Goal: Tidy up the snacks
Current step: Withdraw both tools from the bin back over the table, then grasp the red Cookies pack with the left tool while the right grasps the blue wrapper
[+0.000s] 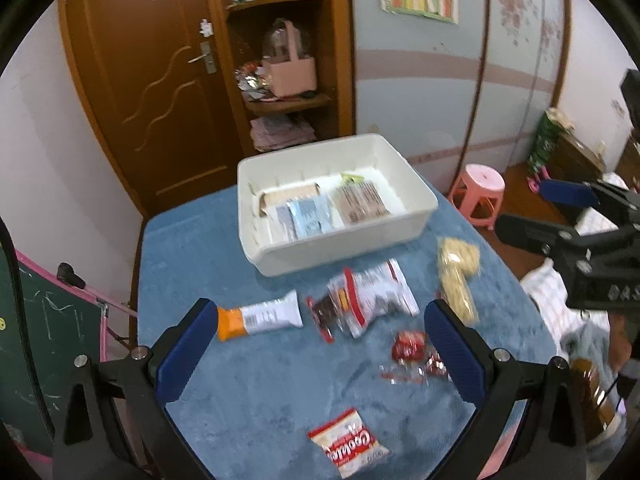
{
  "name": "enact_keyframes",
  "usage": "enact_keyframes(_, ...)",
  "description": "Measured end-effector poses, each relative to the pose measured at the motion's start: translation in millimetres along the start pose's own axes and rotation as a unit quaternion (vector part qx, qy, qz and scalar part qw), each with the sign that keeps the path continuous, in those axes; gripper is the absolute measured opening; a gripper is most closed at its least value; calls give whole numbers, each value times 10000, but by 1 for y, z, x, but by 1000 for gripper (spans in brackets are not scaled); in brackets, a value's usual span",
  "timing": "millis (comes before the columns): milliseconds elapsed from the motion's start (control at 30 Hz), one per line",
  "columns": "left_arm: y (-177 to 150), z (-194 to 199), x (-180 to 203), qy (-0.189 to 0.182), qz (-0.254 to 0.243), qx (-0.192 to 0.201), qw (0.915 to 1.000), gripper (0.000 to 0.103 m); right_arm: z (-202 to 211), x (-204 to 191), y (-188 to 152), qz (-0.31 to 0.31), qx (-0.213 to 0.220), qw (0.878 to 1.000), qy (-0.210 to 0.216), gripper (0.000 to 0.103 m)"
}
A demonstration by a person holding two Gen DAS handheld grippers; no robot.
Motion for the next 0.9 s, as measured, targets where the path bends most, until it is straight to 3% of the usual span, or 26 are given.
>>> enact_keyframes(233, -53, -23, 27, -333, 11, -285, 9990, 103, -20, 17, -58, -244, -101, 9996, -67, 95)
enact_keyframes(400, -93, -53, 33, -579, 542, -613, 9950, 103, -42, 31, -95, -666, -387, 9970, 10, 93)
enact_keyframes(567, -134, -91, 27, -613, 1315, -1106, 9832, 103, -58, 38, -125, -882, -595, 9943, -98, 86)
enact_keyframes(767, -172, -120, 29, -420, 1804, -1544, 9705, 102, -88, 55, -157, -926, -1048, 9886, -549, 66)
enact_keyframes(900, -194, -132, 38, -535, 2042, -1842, 9600, 102, -100, 67, -170, -1206, -1243, 9833, -557, 62)
Point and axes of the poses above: each gripper's, at about its wrist camera, not at the fingertips, and z roughly against the way its jaws point, x to its right, y to its top, the point moved 6 cm from there along -z, roughly the way its jaws point, and after that the axes turned 9 degrees about -z, right-handed, at the moved point
